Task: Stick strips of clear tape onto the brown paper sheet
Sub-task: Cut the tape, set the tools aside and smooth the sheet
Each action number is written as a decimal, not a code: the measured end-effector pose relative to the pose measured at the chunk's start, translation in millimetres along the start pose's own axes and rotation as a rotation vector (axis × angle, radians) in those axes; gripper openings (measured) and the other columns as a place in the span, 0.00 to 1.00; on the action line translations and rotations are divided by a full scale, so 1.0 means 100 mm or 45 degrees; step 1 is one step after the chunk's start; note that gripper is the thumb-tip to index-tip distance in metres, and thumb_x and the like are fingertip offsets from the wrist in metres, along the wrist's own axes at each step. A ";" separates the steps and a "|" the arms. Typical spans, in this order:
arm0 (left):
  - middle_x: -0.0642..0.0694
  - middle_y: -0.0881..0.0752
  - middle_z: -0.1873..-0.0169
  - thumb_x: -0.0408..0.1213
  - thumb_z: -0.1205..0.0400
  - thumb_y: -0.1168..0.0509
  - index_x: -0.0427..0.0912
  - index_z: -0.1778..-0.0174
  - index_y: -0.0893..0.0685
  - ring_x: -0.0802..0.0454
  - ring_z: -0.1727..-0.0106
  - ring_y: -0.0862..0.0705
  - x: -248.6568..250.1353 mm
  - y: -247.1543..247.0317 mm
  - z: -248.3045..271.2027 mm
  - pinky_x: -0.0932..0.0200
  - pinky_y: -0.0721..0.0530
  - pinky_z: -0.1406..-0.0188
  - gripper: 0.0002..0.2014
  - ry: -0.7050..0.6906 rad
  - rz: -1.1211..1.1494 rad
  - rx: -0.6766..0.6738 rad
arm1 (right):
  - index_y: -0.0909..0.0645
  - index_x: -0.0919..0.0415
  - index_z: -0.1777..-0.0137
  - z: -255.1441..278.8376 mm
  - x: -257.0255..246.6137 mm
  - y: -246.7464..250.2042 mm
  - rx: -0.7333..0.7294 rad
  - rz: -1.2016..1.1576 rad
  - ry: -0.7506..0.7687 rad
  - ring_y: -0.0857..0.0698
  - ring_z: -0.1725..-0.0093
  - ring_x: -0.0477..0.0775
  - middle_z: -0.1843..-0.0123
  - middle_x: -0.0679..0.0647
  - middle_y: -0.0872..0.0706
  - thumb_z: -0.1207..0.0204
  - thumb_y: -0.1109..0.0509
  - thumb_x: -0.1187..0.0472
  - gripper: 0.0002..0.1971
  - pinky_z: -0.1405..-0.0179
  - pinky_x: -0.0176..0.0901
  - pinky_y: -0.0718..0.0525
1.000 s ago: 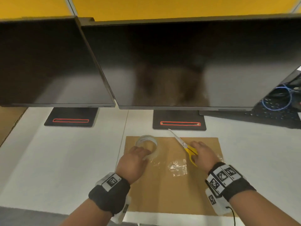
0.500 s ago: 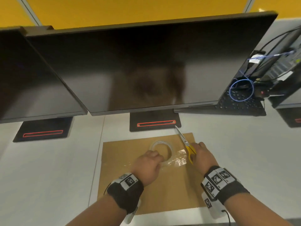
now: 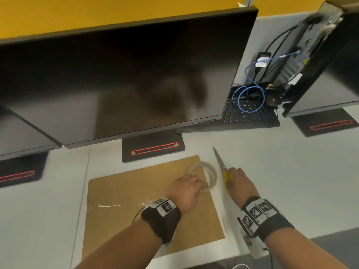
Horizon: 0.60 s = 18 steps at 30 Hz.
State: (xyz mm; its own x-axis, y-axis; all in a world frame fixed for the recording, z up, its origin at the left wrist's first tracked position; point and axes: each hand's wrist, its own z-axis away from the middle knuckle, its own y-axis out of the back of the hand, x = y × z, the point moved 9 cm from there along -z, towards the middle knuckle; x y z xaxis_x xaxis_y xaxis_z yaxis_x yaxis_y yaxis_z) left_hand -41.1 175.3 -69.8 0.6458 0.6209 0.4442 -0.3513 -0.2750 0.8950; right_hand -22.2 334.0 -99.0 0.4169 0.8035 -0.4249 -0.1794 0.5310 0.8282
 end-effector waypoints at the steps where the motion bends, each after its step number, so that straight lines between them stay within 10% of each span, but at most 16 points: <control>1: 0.42 0.15 0.54 0.33 0.22 0.42 0.39 0.49 0.15 0.40 0.49 0.18 0.03 -0.02 -0.04 0.48 0.17 0.54 0.12 -0.001 -0.008 -0.005 | 0.29 0.63 0.36 -0.01 0.04 0.02 0.005 0.000 -0.004 0.17 0.52 0.66 0.42 0.61 0.25 0.22 0.42 0.69 0.15 0.54 0.51 0.19; 18: 0.39 0.15 0.57 0.27 0.23 0.38 0.36 0.51 0.14 0.38 0.53 0.17 0.38 -0.40 -0.55 0.49 0.18 0.56 0.09 -0.070 -0.040 -0.060 | 0.27 0.60 0.41 -0.10 0.49 0.26 0.019 0.243 0.005 0.17 0.50 0.61 0.46 0.58 0.20 0.21 0.41 0.57 0.11 0.62 0.44 0.24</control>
State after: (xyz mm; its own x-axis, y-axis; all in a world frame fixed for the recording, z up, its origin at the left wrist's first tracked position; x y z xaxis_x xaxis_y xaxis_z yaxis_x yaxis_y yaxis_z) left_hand -39.8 250.2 -91.1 0.6930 0.5868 0.4189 -0.3610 -0.2205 0.9061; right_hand -15.1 389.2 -102.0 0.3729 0.8904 -0.2609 -0.2417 0.3647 0.8992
